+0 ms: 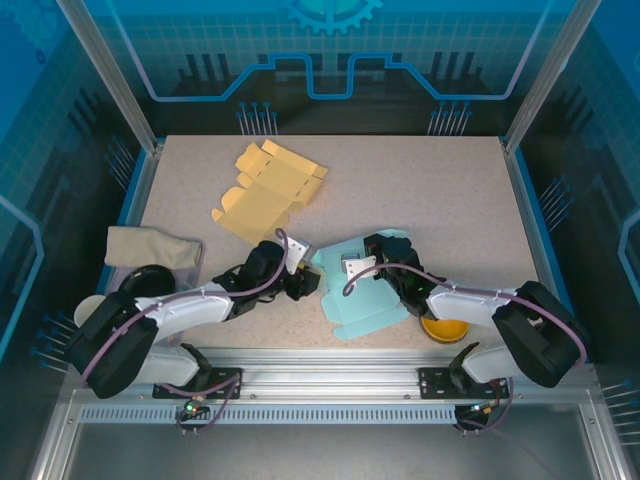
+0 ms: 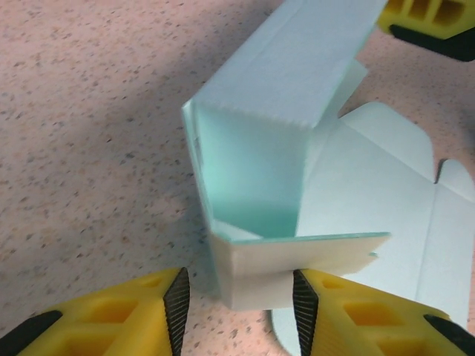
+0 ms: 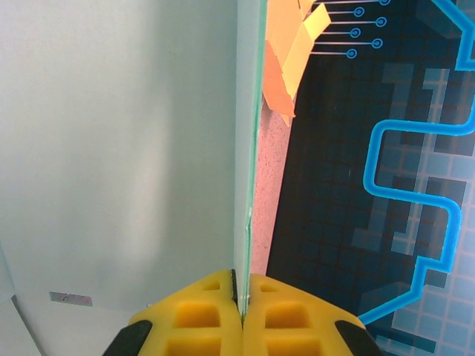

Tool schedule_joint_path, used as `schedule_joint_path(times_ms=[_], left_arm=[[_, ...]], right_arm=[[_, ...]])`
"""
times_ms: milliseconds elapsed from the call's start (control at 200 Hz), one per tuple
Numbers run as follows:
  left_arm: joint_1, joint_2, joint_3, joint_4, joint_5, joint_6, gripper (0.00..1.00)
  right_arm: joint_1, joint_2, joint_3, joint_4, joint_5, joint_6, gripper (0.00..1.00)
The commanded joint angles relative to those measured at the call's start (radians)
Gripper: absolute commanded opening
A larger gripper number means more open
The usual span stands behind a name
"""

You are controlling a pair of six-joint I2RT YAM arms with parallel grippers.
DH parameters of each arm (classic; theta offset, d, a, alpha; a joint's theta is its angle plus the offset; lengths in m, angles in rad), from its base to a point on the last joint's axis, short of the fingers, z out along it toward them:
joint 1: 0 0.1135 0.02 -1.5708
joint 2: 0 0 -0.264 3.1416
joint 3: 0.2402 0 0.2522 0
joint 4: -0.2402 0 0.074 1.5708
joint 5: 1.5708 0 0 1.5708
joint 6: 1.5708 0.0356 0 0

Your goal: Fold the paper box

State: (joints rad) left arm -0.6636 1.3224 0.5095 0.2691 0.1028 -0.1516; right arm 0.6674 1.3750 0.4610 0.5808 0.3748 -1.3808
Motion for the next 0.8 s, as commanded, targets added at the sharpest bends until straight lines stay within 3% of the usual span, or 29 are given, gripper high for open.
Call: schedule_joint_path(times_ms=[0, 575, 795], left_arm=[[-0.019, 0.034, 0.054, 0.040, 0.029, -0.016, 0.46], [-0.038, 0.185, 0.189, -0.047, -0.190, -0.065, 0.53], [-0.081, 0.256, 0.238, -0.024, -0.242, -0.003, 0.55]], right_arm=[[0.018, 0.004, -0.007, 0.024, 0.013, 0.017, 0.00], [0.051, -0.033, -0.042, 0.009, 0.047, 0.024, 0.00], [0.064, -0.033, -0.037, -0.031, 0.036, 0.082, 0.00]])
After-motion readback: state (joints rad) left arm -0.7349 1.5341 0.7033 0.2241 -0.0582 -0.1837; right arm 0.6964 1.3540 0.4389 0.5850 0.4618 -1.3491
